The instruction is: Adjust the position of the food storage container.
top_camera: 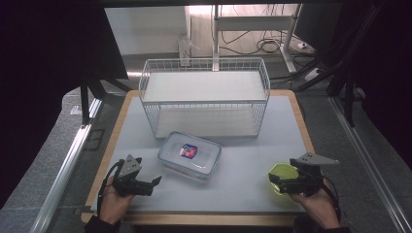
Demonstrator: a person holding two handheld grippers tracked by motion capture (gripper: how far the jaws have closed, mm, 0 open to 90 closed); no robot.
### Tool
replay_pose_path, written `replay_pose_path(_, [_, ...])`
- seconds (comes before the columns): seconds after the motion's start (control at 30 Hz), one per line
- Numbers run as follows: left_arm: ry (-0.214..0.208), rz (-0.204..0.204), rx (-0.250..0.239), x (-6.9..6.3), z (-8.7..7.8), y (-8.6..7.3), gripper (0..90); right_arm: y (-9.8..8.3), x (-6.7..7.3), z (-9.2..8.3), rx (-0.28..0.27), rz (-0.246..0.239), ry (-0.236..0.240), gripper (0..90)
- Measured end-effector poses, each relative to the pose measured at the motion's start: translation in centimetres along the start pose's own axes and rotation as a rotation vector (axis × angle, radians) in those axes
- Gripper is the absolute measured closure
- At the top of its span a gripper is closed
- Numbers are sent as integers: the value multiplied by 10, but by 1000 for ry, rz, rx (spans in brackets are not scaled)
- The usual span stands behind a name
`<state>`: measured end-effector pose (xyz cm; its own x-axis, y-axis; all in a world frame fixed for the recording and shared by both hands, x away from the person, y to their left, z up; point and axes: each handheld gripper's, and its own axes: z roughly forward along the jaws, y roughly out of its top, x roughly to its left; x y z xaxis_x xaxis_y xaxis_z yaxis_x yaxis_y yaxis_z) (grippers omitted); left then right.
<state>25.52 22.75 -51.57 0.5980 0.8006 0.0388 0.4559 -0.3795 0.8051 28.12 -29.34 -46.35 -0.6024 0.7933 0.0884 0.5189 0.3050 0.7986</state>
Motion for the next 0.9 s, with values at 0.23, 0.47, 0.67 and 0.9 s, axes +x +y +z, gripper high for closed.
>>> replay_pose_path(0.23, [10,15,-11,-2,0,0,21,1,6,2,23,-56,-32,70])
replay_pose_path(0.47, [13,23,-30,-2,-1,0,21,4,10,-2,42,-55,-15,234])
replay_pose_path(0.67, [13,31,-39,-3,-1,0,21,5,19,-8,63,-96,2,487])
replay_pose_path(0.9, [21,40,-42,-4,-1,1,21,5,23,-18,85,-109,42,886])
